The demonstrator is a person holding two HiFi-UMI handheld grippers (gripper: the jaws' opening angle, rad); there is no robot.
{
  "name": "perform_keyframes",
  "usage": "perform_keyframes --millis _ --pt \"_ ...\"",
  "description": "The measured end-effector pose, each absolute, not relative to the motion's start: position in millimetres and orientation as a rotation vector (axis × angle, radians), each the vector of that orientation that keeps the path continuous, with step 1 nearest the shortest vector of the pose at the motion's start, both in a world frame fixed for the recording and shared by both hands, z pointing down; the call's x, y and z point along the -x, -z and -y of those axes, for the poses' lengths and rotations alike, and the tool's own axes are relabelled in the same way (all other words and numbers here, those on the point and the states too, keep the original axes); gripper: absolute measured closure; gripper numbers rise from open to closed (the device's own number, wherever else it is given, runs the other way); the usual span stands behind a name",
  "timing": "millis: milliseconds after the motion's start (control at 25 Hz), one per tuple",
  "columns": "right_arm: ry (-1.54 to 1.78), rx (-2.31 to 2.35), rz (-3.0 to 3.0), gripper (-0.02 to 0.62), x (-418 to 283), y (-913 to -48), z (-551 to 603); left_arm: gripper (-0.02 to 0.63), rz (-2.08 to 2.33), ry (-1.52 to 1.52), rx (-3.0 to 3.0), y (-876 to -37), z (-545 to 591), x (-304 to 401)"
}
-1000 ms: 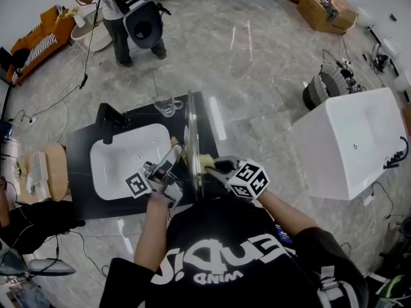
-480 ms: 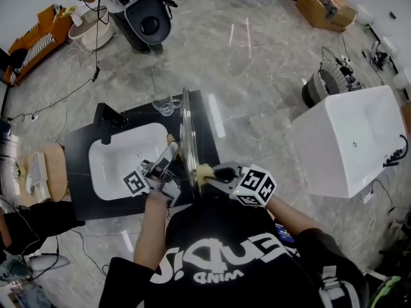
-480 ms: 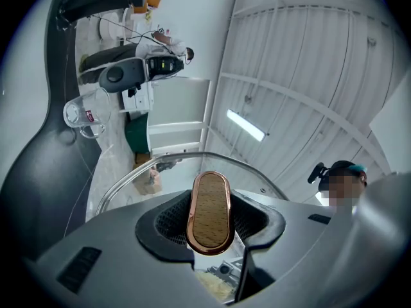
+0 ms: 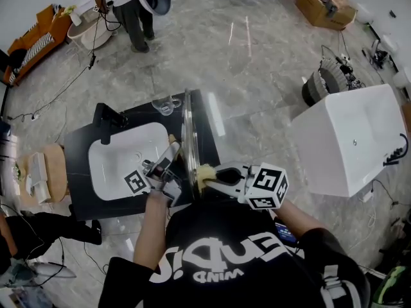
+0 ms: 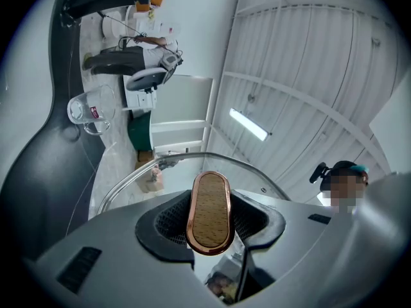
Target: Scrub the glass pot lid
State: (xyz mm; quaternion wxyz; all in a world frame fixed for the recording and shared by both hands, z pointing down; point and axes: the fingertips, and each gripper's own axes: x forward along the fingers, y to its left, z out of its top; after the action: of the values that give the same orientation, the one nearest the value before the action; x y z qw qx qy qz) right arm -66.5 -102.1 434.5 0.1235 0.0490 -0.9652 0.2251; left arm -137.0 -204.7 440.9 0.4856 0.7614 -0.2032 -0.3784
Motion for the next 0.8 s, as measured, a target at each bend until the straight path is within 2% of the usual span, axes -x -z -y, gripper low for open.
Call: perform_keyframes --millis 360,800 --pt "-0.571 -0.267 2.908 0.549 67.0 -391.3 144.9 0.428 0.455 0.912 -1.846 -440.7 202.5 127.9" --pt "-0.588 -0.46 2.896 0.549 69.0 -402.1 201.5 0.428 0.431 0.91 -1.836 -443.3 197.7 120.5"
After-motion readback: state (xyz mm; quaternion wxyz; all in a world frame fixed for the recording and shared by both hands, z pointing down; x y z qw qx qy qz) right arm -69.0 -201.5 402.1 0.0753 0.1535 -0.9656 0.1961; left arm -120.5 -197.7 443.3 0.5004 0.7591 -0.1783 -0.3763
